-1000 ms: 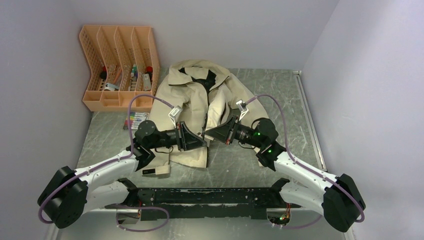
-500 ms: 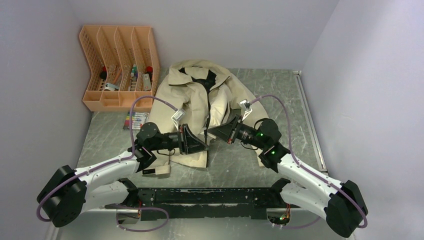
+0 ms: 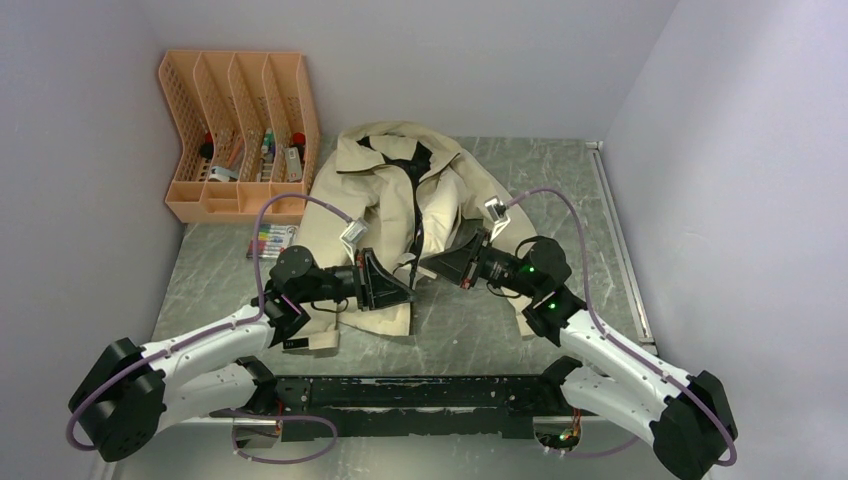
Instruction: Zip up the jacket
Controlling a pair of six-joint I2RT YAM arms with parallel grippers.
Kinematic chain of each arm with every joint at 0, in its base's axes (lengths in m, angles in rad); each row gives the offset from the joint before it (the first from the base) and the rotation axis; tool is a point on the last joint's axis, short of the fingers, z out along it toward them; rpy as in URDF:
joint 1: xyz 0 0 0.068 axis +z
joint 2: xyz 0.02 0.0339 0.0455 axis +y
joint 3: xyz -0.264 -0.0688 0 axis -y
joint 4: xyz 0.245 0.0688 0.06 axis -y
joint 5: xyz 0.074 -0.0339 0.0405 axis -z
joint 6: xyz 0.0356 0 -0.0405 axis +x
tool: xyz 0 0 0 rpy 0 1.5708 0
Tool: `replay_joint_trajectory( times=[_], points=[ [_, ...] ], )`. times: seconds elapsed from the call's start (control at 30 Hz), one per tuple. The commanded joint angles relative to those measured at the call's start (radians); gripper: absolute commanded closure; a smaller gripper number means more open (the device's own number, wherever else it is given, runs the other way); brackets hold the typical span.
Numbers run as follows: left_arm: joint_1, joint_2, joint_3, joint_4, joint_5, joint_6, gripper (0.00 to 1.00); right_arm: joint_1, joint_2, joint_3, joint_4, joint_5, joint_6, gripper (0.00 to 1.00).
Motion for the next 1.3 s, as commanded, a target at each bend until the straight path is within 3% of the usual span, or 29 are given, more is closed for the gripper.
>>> replay_joint_trajectory(
  times=[0.0,0.2,0.5,0.83,1.27],
  points=[
    [-0.01,-0.018,0.006,-0.039,0.013,0.023,0.89,-0.008,-0.026,0.054,0.078,-0.016,0.019,1.0],
    [-0.011,-0.019,0.01,-0.056,0.009,0.028,0.77,-0.008,-0.035,0.063,0.044,0.005,-0.005,1.0],
    [-0.011,-0.096,0.001,-0.231,-0.095,0.071,0.52,-0.01,-0.103,0.125,-0.291,0.191,-0.227,1.0],
    [-0.043,-0.073,0.08,-0.629,-0.395,0.145,0.42,-0.009,-0.178,0.116,-0.48,0.39,-0.303,1.0],
    [-0.254,0.182,0.295,-1.002,-0.799,0.1,0.25,-0.011,-0.204,0.073,-0.5,0.418,-0.283,1.0]
  ],
)
